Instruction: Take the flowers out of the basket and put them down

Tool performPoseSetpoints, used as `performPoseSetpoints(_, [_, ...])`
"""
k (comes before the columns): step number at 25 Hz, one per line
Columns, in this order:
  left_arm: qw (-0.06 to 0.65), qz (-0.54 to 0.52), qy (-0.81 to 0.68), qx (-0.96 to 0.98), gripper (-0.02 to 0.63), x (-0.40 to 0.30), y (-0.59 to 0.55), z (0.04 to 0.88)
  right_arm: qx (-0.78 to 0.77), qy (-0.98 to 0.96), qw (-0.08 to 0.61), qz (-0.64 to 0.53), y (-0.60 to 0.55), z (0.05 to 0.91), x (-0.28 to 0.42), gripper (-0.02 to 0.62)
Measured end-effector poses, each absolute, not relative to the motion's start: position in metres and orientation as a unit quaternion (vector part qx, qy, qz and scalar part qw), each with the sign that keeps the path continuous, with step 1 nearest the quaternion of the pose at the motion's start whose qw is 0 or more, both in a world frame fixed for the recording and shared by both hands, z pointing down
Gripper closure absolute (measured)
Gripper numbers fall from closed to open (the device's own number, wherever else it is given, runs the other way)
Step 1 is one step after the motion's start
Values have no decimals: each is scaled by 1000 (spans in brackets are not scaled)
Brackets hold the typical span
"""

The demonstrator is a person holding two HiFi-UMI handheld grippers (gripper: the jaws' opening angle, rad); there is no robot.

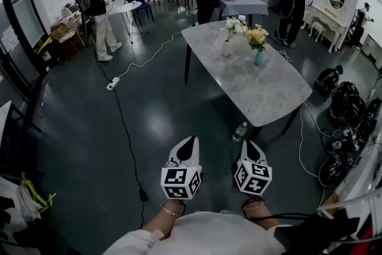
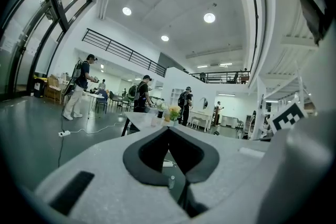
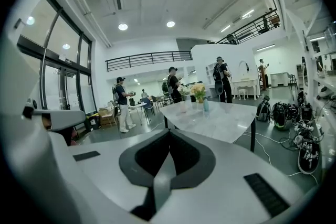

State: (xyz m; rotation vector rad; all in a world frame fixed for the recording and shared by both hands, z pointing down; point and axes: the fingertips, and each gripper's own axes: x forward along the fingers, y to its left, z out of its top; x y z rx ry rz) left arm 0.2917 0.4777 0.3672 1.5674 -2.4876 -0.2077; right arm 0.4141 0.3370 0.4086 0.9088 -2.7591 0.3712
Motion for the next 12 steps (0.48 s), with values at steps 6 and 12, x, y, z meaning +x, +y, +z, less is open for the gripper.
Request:
performPoseSetpoints(6, [102,-76,-844,521,598,276,491,374,314,-932,130,129,341,423,408,589])
performPoseSetpoints(12, [109,-80,-849,511,598,260,490,381,308,-931,141,133,336,431,390,589])
